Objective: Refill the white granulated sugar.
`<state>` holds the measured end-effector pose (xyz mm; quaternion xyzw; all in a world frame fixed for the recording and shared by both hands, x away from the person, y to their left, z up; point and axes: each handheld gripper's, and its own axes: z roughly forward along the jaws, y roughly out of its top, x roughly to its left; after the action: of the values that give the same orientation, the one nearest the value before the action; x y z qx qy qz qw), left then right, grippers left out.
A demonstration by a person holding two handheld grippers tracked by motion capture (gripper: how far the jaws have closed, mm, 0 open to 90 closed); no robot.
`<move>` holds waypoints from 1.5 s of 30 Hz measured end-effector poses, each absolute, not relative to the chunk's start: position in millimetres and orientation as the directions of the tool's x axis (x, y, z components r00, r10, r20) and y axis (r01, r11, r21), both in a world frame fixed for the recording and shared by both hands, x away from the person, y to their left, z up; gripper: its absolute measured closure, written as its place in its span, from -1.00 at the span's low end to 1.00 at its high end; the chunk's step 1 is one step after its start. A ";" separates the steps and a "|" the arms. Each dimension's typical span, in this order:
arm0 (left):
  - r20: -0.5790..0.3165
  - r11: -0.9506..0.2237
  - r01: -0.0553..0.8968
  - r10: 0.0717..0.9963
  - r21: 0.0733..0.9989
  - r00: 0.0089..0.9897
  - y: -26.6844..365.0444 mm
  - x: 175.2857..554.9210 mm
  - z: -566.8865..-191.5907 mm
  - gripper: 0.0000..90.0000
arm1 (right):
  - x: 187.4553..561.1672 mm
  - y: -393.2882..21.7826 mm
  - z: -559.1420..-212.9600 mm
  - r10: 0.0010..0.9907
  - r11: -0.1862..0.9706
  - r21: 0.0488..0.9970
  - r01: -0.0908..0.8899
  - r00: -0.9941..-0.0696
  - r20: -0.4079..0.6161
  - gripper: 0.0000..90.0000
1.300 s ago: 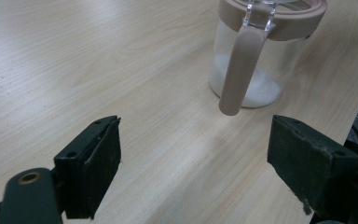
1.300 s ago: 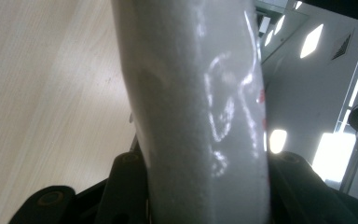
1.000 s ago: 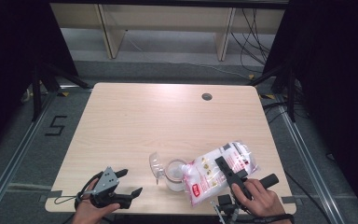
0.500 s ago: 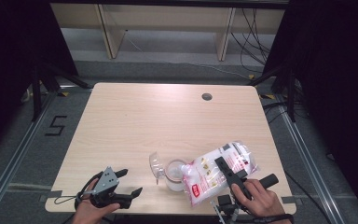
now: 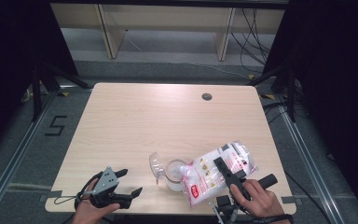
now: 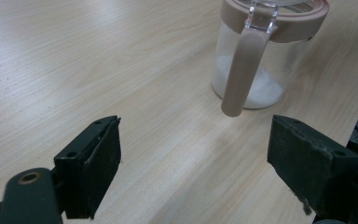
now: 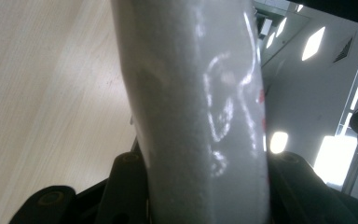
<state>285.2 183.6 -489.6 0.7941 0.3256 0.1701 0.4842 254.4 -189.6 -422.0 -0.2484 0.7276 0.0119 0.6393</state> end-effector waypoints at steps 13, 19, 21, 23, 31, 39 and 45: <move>-0.035 -0.331 0.349 0.679 0.877 0.733 183.2 285.1 -489.4 -0.62 | 253.2 -191.9 -422.3 -0.349 0.885 -0.304 -0.353 -0.068 -0.935 0.42; -0.013 -0.356 0.336 0.669 0.872 0.743 183.5 285.9 -489.2 -0.62 | 253.3 -189.5 -422.2 -0.378 0.875 -0.332 -0.353 -0.069 -0.923 0.42; -0.018 -0.349 0.340 0.673 0.873 0.739 183.6 286.0 -489.5 -0.62 | 253.2 -189.2 -421.4 -0.378 0.874 -0.332 -0.354 -0.068 -0.923 0.42; -0.043 -0.328 0.362 0.686 0.872 0.726 182.6 284.7 -490.2 -0.62 | 253.0 -189.1 -422.3 -0.372 0.878 -0.327 -0.350 -0.070 -0.925 0.42; -0.045 -0.325 0.362 0.687 0.873 0.726 182.4 284.8 -490.5 -0.62 | 254.3 -188.4 -421.6 -0.395 0.870 -0.346 -0.351 -0.078 -0.915 0.42; -0.045 -0.328 0.360 0.682 0.873 0.730 182.6 285.3 -490.6 -0.62 | 254.1 -188.1 -422.9 -0.393 0.870 -0.344 -0.353 -0.077 -0.916 0.42; -0.039 -0.331 0.359 0.686 0.873 0.727 183.0 285.0 -489.9 -0.62 | 254.6 -189.5 -422.4 -0.374 0.876 -0.325 -0.357 -0.078 -0.924 0.42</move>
<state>285.0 183.0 -489.9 0.7976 0.3275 0.1714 0.4767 254.6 -189.5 -422.4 -0.2491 0.7340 -0.0068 0.6317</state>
